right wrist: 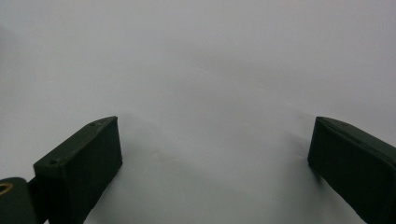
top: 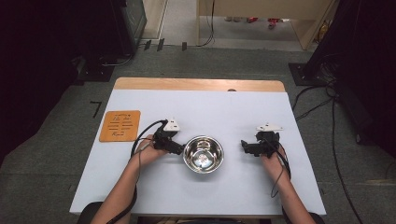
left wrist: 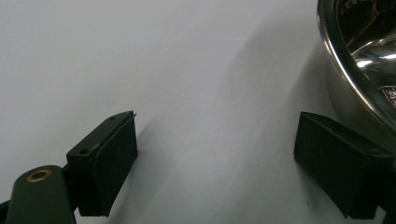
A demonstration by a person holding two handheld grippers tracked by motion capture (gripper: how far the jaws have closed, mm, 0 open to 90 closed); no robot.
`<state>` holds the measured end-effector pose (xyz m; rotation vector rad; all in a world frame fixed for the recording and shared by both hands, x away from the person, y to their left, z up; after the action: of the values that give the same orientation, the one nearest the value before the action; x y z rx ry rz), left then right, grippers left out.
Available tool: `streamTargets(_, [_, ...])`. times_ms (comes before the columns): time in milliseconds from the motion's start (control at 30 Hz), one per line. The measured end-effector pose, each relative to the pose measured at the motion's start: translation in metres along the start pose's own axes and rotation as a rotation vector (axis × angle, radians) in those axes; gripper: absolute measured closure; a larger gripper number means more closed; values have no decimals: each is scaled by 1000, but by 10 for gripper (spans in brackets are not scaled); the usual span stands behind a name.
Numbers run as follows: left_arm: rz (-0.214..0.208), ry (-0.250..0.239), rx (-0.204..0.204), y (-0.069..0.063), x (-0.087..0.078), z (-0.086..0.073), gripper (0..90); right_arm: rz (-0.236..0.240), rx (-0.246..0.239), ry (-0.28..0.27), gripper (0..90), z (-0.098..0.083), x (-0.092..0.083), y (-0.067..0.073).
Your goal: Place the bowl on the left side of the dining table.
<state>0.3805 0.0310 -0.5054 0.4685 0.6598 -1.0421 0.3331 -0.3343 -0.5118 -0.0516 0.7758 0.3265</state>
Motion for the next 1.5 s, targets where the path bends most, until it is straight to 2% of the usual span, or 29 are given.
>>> streamTargets(533, [1, 3, -3, 0, 0, 0, 135, 0, 0, 0, 25, 0, 0, 0])
streamTargets(800, [-17, 34, 15, 3, -1, 4, 141, 0, 1, 0, 25, 0, 0, 0])
streamTargets(900, [-16, 44, 9, 3, 0, 5, 142, 0, 2, 0, 25, 0, 0, 0])
streamTargets(1067, [3, 16, -11, 1, 0, 2, 142, 0, 1, 0, 25, 0, 0, 0])
streamTargets(1233, [2, -2, -12, 1, 0, 0, 141, 0, 1, 0, 25, 0, 0, 0])
streamTargets(1467, [3, 9, -11, 1, 0, 1, 142, 0, 1, 0, 25, 0, 0, 0])
streamTargets(1500, [-1, 27, -7, 1, 0, 4, 142, 0, 2, -1, 25, 0, 0, 0])
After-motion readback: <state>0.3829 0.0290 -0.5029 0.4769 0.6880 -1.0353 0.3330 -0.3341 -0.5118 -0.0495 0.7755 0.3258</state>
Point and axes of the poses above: each handheld gripper's, and its own axes: x roughly forward along the jaws, z roughly out of its top, y roughly to its left, the point moved 1 cm from there along x, roughly forward along the jaws, and after that the axes turned 4 degrees about x, right-handed, at the moved point
